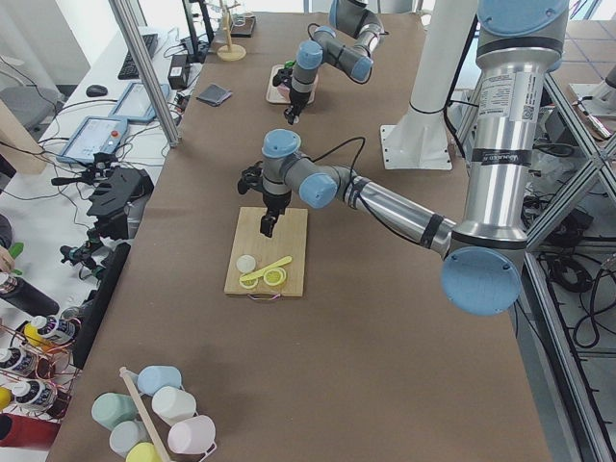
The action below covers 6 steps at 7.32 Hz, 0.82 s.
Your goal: Put spoon and ice into bowl
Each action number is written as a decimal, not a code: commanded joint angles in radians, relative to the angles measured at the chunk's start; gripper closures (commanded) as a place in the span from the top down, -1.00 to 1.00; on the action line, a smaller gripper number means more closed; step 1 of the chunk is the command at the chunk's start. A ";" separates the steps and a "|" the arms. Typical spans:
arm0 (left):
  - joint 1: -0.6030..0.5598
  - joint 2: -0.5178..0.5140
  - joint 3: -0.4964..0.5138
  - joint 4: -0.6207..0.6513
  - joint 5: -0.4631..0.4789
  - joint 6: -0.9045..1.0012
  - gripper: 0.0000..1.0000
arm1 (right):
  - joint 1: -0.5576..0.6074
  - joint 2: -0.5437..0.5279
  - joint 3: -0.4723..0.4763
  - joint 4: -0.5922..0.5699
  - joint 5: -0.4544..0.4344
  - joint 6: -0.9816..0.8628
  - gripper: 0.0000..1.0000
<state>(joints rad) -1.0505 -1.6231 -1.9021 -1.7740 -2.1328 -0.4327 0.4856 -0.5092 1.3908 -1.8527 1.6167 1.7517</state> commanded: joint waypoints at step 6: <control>-0.016 0.014 0.084 0.002 -0.005 -0.009 0.97 | 0.088 0.101 -0.211 0.148 0.150 0.060 1.00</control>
<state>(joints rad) -1.0685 -1.6071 -1.8602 -1.7748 -2.1361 -0.4347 0.5319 -0.3996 1.1480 -1.7036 1.6729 1.8247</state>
